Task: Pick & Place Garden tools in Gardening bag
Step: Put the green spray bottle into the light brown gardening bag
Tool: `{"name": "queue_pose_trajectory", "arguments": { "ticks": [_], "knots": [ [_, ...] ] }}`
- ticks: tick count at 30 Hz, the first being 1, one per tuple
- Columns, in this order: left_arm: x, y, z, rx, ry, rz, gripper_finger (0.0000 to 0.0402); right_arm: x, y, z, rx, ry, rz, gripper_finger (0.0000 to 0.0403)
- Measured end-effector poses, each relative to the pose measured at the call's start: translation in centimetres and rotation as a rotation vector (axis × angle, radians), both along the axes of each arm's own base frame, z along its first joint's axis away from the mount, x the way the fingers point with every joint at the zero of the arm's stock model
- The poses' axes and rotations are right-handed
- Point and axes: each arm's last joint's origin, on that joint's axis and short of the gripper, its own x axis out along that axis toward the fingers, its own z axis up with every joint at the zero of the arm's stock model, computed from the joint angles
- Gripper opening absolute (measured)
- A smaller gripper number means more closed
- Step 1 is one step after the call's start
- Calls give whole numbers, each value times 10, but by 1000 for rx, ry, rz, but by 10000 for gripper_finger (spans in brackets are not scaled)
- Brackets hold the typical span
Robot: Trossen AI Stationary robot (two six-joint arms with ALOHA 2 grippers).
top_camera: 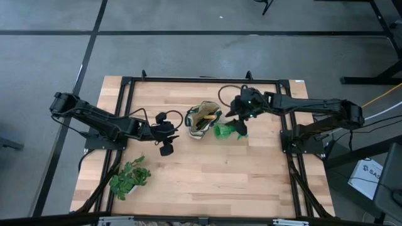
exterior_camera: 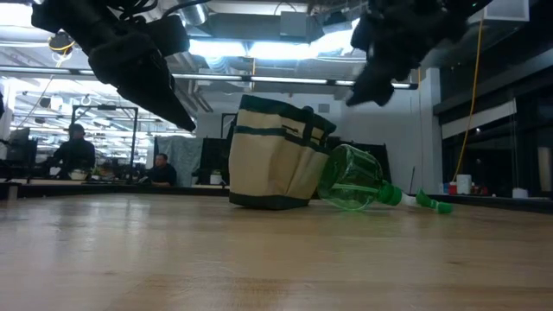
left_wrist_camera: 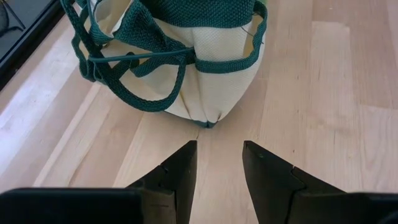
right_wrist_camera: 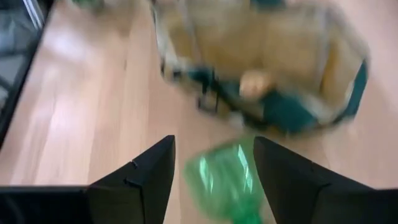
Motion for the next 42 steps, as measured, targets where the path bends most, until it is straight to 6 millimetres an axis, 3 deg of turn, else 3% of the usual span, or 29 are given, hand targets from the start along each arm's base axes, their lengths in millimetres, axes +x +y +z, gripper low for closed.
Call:
{"name": "queue_pose_trajectory", "arguments": {
  "ticks": [8, 19, 30, 42],
  "knots": [
    [0, 0, 0, 0, 0, 0, 125, -18, 1, -18, -21, 265, -64, 220],
    [0, 0, 0, -1, -2, 0, 125, -36, 2, -66, -174, 367, -21, 220],
    [0, 0, 0, -1, -4, 0, 125, -30, 1, -81, -255, 347, 70, 220],
    [0, 0, 0, -2, -4, 0, 125, -13, -3, -113, -245, 412, 97, 220]
  ]
}}
